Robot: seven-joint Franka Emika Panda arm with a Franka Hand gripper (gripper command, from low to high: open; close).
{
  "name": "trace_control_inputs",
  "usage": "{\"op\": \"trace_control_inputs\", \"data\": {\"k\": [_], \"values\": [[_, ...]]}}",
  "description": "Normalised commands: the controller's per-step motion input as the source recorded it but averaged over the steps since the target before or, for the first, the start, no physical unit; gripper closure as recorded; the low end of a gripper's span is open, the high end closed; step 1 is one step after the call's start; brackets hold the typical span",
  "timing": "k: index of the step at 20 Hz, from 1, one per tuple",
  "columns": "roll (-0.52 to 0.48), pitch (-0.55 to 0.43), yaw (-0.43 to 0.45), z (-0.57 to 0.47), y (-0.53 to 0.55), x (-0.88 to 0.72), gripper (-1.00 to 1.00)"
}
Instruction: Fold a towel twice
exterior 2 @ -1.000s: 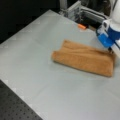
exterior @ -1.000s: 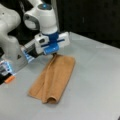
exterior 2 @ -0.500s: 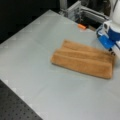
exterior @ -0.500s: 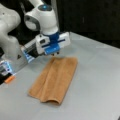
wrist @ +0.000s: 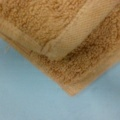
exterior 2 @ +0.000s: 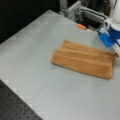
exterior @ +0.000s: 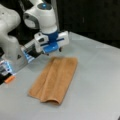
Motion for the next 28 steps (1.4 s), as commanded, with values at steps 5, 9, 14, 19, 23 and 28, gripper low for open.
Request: {"op": "trace_control_inputs", "data": {"k": [5,9,14,19,23,28], "values": [[0.051,0.039,0.016,0.11,0.10,-0.15,-1.00],[-0.056,0.043,0.213,0.04,0.15,0.24,-1.00],[-0.158,0.076,0.254,0.01,0.20,0.69,-1.00],[-0.207,0.193,0.236,0.16,0.20,0.79,-1.00],[-0.210,0.240,0.166,0.26,0.27,0.72,-1.00],[-0.287,0.303,0.168,0.30,0.29,0.61,-1.00]]}}
